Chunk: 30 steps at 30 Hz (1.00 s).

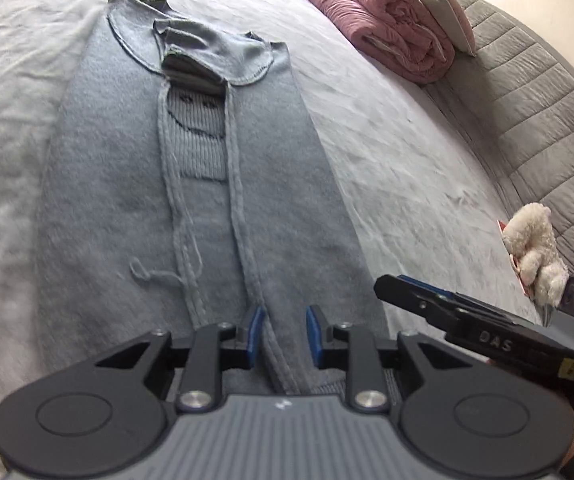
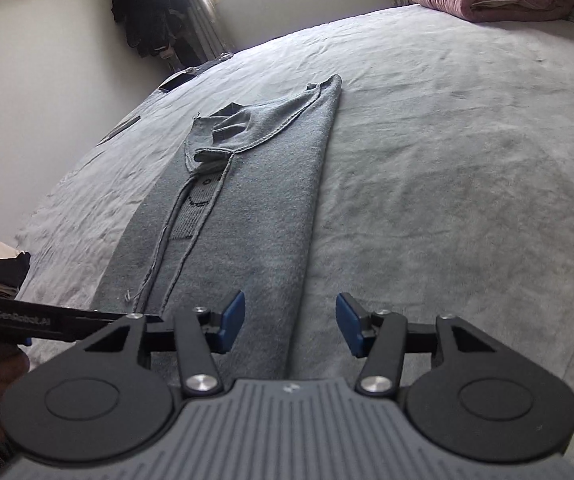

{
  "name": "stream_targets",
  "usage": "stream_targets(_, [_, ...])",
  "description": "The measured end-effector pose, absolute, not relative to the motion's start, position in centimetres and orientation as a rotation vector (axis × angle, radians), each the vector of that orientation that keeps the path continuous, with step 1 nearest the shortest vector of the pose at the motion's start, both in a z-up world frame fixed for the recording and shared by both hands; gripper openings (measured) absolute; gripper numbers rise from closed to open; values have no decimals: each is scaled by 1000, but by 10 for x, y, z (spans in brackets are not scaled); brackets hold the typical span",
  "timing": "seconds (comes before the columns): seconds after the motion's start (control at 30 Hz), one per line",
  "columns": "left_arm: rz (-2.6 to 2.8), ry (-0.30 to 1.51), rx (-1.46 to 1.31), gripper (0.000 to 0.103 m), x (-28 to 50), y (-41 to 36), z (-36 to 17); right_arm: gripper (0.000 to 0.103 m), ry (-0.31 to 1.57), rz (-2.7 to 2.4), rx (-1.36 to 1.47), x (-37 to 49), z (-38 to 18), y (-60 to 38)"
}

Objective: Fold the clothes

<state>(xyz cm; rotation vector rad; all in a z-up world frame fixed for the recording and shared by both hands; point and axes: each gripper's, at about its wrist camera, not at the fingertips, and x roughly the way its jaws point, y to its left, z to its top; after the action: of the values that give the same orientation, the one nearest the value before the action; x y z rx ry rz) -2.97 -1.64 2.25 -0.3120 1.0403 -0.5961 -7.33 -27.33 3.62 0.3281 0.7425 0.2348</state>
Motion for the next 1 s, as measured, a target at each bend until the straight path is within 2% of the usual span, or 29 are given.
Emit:
stream_targets(0.17, [-599, 1037, -310, 25, -40, -27, 17, 47, 758, 269, 371, -106, 29, -267])
stream_targets(0.37, [-530, 1049, -264, 25, -54, -25, 22, 47, 744, 261, 395, -133, 25, -267])
stream_targets(0.57, [-547, 1049, -231, 30, -67, -33, 17, 46, 715, 283, 354, -143, 28, -258])
stream_targets(0.6, [-552, 1044, -222, 30, -69, -36, 16, 44, 718, 294, 339, -144, 27, -255])
stream_targets(0.67, [-579, 1051, -244, 30, -70, -38, 14, 30, 735, 314, 318, -143, 23, -249])
stream_targets(0.7, [-582, 1052, -263, 29, -70, -38, 12, 29, 744, 308, 315, -142, 20, -247])
stream_targets(0.8, [-573, 1048, -280, 16, -70, -36, 10, 17, 742, 287, 337, -143, 17, -252])
stream_targets(0.83, [-570, 1048, -292, 14, -70, -34, 10, 13, 742, 287, 366, -144, 16, -255])
stream_targets(1.0, [-566, 1035, -366, 8, -75, -31, 12, 8, 758, 280, 545, -148, 9, -276])
